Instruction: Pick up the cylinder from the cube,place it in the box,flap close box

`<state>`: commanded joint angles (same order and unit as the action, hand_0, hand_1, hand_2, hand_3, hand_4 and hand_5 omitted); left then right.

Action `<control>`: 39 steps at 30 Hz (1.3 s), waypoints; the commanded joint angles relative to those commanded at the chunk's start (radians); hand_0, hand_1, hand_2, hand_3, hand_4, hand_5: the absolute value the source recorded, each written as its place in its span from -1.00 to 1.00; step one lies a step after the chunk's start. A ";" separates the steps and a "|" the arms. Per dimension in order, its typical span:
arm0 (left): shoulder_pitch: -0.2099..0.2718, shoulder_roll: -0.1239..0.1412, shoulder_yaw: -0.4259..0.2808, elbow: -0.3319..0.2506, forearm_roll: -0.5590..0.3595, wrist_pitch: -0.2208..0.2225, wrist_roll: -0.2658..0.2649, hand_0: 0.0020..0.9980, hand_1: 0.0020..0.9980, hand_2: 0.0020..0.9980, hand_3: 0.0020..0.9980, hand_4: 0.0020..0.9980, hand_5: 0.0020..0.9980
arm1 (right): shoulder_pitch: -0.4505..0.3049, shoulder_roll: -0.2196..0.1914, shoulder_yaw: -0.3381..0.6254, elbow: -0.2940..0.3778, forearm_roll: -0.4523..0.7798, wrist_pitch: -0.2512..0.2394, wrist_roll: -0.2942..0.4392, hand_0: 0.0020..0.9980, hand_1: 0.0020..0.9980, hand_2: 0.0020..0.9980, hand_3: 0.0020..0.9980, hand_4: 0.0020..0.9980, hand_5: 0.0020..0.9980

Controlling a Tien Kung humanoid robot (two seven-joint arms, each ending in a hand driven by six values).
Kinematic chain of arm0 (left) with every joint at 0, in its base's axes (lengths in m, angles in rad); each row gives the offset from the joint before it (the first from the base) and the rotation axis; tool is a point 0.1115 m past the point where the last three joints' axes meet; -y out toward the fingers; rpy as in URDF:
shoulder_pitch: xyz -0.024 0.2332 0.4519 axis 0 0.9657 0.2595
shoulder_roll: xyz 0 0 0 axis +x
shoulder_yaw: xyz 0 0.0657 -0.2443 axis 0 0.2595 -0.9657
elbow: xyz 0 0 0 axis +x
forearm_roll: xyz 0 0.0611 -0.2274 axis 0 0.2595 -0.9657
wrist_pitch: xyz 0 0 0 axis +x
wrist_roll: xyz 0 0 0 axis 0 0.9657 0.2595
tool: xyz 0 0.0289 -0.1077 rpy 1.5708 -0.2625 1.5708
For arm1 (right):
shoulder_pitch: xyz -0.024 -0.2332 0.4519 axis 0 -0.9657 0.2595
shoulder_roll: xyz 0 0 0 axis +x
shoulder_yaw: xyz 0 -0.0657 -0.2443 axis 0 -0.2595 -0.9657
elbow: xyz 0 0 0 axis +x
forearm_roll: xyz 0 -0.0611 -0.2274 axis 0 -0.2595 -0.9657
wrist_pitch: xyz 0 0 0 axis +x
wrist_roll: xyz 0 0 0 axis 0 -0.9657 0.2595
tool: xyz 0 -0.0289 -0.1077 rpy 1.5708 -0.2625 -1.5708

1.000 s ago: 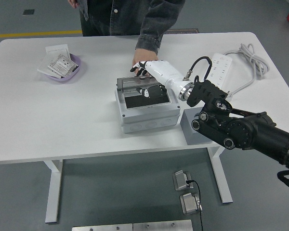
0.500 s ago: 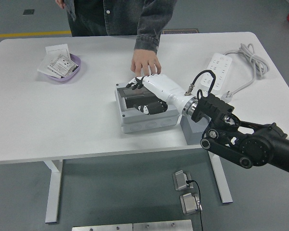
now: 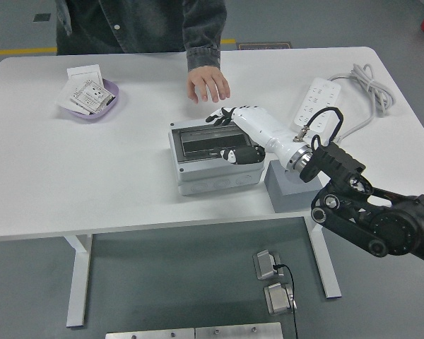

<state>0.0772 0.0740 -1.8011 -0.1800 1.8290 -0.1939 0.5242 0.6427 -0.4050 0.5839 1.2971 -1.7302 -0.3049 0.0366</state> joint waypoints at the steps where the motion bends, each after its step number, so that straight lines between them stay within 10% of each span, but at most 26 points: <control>1: 0.003 -0.001 -0.001 0.000 0.000 0.000 0.000 0.56 0.56 0.50 0.18 0.41 -0.84 | -0.022 -0.009 0.027 0.015 -0.012 0.000 -0.001 0.50 0.29 0.37 0.54 0.40 -0.66; 14: 0.026 -0.003 -0.023 0.000 0.004 -0.009 0.002 0.56 0.56 0.50 0.18 0.41 -0.84 | -0.393 0.021 0.499 0.276 -0.078 -0.027 0.055 0.50 0.29 0.36 0.54 0.39 -0.67; 22: 0.020 0.000 -0.023 0.000 0.004 -0.010 0.001 0.56 0.56 0.50 0.18 0.41 -0.84 | -0.581 0.070 0.785 0.293 0.039 -0.031 0.116 0.50 0.29 0.35 0.55 0.40 -0.65; 39: 0.020 0.008 -0.014 0.000 -0.004 -0.005 0.001 0.56 0.56 0.50 0.18 0.41 -0.84 | -0.664 0.099 1.101 0.264 0.223 -0.008 0.174 0.52 0.29 0.36 0.56 0.41 -0.66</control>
<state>0.0972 0.0818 -1.8153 -0.1800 1.8253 -0.1994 0.5256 -0.0210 -0.3065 1.6849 1.5610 -1.5067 -0.3128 0.2110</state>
